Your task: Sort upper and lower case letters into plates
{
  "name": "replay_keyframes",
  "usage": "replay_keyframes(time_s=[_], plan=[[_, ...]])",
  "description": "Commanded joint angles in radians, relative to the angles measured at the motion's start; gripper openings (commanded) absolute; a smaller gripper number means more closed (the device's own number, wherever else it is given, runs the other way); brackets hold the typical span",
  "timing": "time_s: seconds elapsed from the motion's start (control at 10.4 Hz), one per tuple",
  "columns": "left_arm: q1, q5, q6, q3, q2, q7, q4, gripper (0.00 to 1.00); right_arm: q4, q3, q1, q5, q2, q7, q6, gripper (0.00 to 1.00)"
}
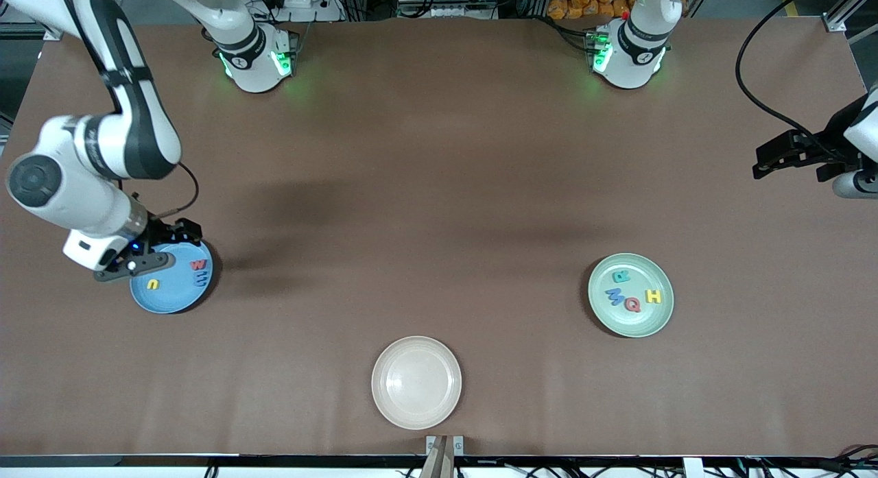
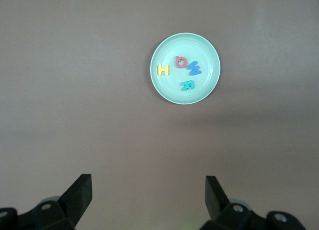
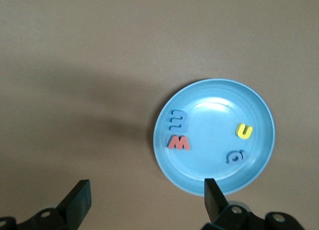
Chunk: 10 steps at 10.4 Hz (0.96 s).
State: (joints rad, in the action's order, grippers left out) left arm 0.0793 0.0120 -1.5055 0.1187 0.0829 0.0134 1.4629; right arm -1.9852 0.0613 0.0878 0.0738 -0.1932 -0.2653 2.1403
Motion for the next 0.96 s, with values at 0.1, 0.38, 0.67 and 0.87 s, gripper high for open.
replay_keyframes(time_s=[0.1,0.38,0.67,0.87], plan=[[-0.044,0.034,0.019,-0.039,-0.015,0.020,-0.007,1.00,0.142,0.000,-0.014,-0.080,0.057,0.056,-0.251,1.00],[-0.044,0.032,0.016,-0.053,-0.008,0.013,-0.007,1.00,0.352,-0.009,-0.091,-0.097,0.061,0.098,-0.449,1.00],[-0.044,0.031,0.011,-0.062,-0.008,0.017,-0.009,1.00,0.451,-0.003,-0.117,-0.085,0.101,0.234,-0.508,1.00],[-0.046,0.031,0.011,-0.073,-0.011,0.020,-0.010,1.00,0.444,0.003,-0.125,-0.077,0.165,0.297,-0.520,1.00]])
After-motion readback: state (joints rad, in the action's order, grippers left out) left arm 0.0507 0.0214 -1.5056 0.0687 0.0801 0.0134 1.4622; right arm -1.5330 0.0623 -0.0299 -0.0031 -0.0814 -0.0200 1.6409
